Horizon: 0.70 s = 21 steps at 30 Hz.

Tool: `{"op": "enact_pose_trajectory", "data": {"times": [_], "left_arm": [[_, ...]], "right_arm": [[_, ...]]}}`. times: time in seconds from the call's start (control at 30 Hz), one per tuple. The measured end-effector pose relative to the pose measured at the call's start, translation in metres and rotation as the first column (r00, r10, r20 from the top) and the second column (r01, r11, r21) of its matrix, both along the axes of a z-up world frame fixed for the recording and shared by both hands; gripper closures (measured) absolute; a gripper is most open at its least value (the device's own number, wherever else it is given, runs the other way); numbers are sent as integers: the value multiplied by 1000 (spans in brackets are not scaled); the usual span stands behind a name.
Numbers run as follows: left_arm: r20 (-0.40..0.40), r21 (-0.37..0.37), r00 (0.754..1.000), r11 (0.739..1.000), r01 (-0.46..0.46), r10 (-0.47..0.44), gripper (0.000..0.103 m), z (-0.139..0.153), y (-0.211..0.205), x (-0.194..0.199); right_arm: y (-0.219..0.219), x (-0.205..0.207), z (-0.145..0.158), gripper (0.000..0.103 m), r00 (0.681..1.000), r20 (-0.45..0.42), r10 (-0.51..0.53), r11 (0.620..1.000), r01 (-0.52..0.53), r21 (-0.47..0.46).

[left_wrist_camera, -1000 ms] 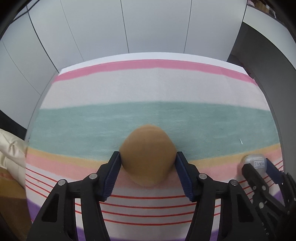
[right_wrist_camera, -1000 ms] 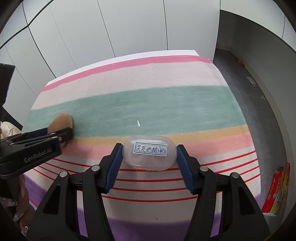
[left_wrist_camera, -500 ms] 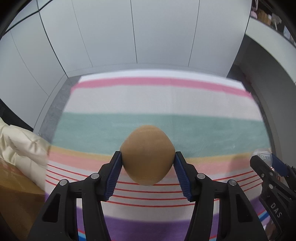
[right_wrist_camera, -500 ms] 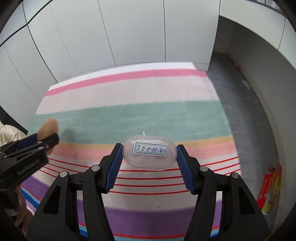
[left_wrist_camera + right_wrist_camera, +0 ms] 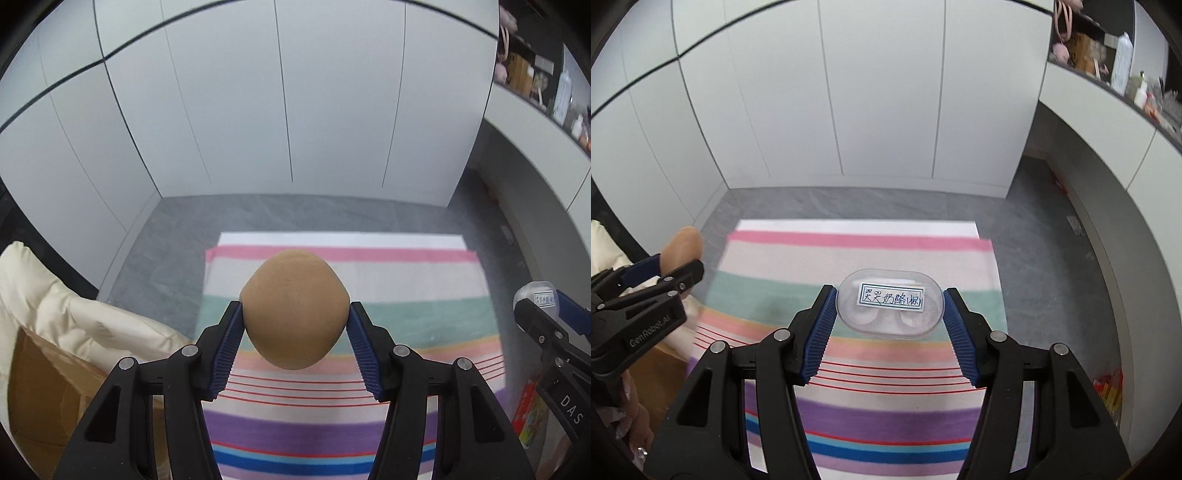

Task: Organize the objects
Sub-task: 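Lift and carry the clear case and tan sponge with both grippers over the box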

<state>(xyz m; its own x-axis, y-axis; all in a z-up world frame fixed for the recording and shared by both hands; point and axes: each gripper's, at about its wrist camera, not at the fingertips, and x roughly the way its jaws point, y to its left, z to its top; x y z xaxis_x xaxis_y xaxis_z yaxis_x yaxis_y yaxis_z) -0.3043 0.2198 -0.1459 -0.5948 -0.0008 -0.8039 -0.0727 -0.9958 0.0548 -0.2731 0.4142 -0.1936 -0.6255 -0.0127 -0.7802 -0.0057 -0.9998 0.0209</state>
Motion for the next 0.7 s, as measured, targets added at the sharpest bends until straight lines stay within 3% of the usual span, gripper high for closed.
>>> {"op": "enact_pose_trajectory", "data": {"times": [0.37, 0.7], "left_arm": [[-109, 30, 994, 999, -11, 14, 45, 104, -12, 28], [-183, 53, 983, 999, 5, 5, 45, 160, -19, 63]], "right_arm": [[-20, 23, 108, 42, 994, -104, 40, 999, -38, 22], [-21, 51, 158, 42, 990, -136, 30, 1000, -29, 11]]}}
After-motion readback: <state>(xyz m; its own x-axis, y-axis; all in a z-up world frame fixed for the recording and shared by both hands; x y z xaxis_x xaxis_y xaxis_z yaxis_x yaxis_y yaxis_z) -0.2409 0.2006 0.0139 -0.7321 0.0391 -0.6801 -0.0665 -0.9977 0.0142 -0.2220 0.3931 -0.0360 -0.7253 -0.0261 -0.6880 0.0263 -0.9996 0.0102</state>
